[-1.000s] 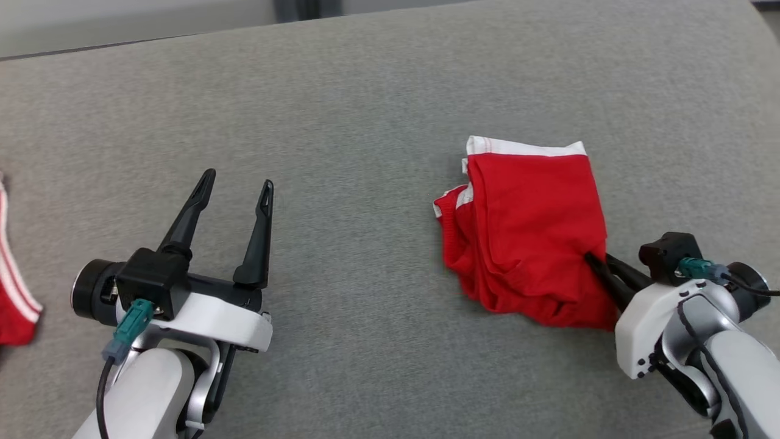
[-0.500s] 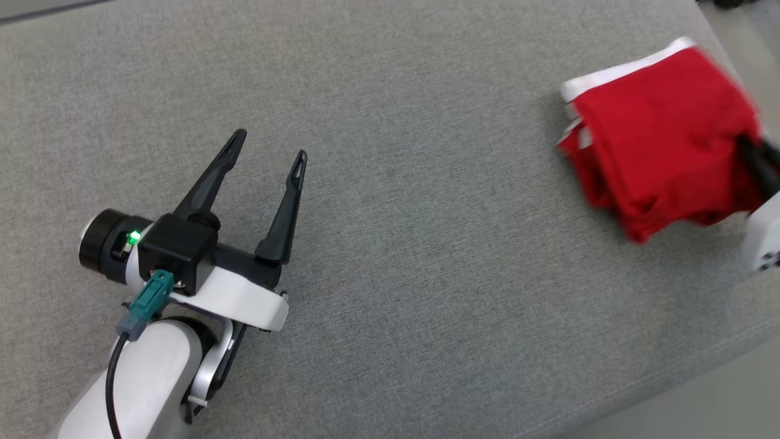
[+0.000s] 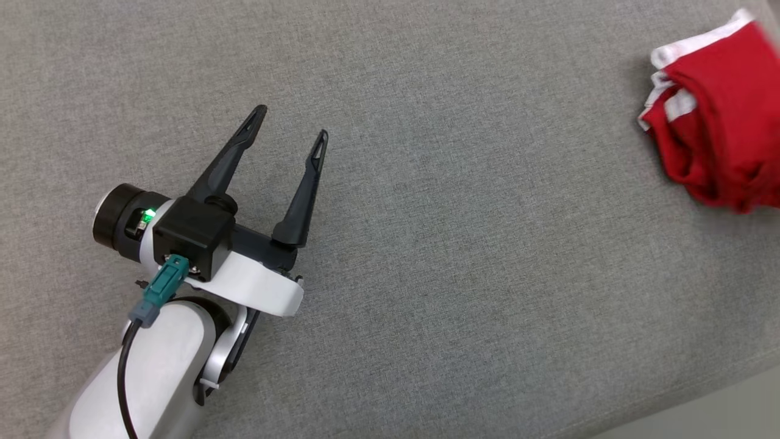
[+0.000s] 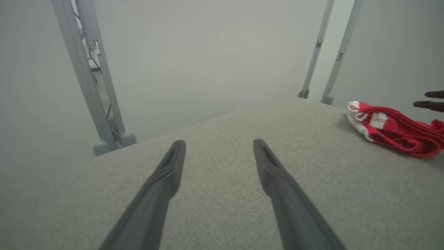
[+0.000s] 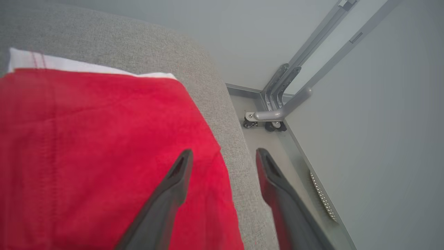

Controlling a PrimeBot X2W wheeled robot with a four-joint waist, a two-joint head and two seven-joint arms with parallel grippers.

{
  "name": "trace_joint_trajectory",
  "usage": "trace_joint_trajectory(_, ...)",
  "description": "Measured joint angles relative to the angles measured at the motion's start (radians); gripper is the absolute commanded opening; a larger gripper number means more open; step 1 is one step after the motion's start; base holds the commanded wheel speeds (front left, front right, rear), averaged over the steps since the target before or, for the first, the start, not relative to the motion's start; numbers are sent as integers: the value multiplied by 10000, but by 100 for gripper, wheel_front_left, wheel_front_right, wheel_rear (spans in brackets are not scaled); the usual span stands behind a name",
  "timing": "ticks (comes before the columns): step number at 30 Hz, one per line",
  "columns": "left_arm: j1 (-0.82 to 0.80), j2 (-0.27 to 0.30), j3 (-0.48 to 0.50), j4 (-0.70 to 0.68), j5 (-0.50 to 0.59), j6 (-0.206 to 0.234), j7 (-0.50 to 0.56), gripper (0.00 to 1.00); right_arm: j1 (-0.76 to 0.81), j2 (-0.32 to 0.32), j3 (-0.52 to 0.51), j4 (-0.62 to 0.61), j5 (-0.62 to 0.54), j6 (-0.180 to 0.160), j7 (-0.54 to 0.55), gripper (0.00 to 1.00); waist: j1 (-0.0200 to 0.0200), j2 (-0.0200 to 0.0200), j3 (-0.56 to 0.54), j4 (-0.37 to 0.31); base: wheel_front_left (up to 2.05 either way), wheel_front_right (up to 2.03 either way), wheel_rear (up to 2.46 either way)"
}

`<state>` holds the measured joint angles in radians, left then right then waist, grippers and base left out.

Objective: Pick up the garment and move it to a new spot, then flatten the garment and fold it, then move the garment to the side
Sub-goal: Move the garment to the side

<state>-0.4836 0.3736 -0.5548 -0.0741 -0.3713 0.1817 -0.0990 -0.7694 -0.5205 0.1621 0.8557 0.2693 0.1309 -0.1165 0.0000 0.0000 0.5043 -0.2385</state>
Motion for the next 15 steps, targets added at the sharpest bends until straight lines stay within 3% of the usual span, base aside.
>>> trace_joint_trajectory(7, 94, -6, 107, 305, -163, 127, -226, 100, 71, 441, -932, 297, 332, 0, -748, 100, 0, 0, -423, -18, 0, 0, 0)
trace_joint_trajectory(15, 776, 25, 568, 512, -577, 527, -571, 100, 1225, 1645, -1956, -1944, 520, 0, -1409, 100, -1, 0, -1352, 31, 0, 0, 0)
